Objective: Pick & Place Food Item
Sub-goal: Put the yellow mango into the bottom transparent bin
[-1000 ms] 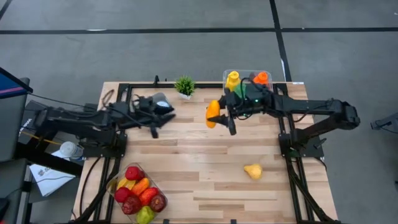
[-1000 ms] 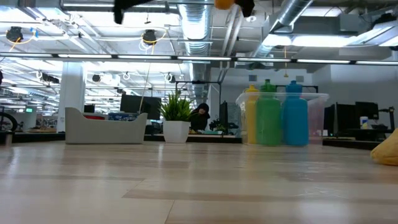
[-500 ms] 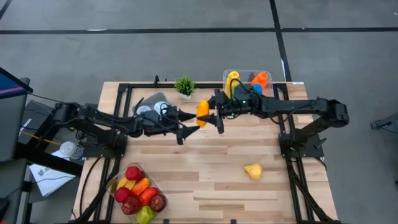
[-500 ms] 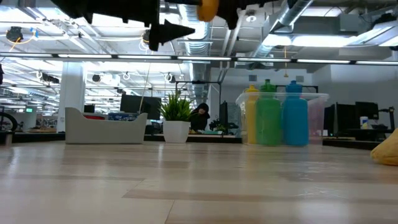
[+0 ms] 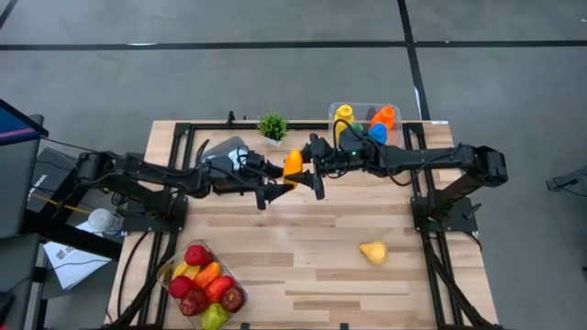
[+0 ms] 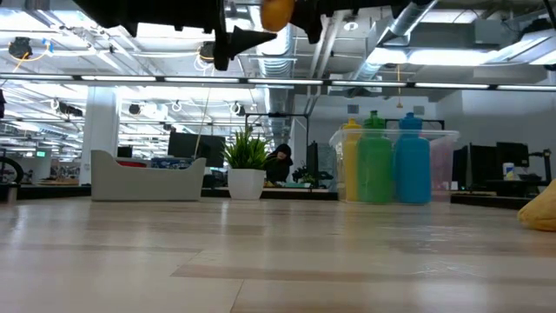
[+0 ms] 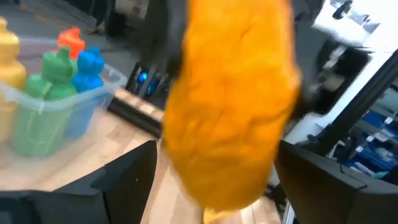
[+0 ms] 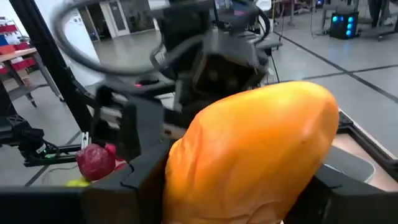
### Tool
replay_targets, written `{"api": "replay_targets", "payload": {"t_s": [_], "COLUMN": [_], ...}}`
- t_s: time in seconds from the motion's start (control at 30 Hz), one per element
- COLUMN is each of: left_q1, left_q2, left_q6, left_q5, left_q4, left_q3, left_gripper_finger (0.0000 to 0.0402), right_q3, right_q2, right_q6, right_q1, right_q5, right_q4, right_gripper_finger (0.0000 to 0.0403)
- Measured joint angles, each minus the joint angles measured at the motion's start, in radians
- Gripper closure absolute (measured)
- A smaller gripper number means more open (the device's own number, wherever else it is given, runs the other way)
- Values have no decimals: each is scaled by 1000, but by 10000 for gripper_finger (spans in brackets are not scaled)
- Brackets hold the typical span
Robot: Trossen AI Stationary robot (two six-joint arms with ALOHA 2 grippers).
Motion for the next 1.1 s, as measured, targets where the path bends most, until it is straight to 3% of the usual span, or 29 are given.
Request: {"api": "replay_targets", "payload": {"t_s": [0.33,0.77,1.1], "left_q1": [13,15,15], "left_q2": [19,19,17], "left_q6": [-2,5,8], "left_q5": [-5,23,19], "left_q4": [10,21,29], "left_q3": [0,0,0], "left_gripper_finger": [100,218,205], "right_q3": [0,0,22], "right_q2": [0,0,-7], "right_q6": [-3,0,53], "right_q1": [10,11,-2], "right_q5": [5,-6,-77], "right_q4": [17,11,2], "right_gripper_finger": [173,170,86]}}
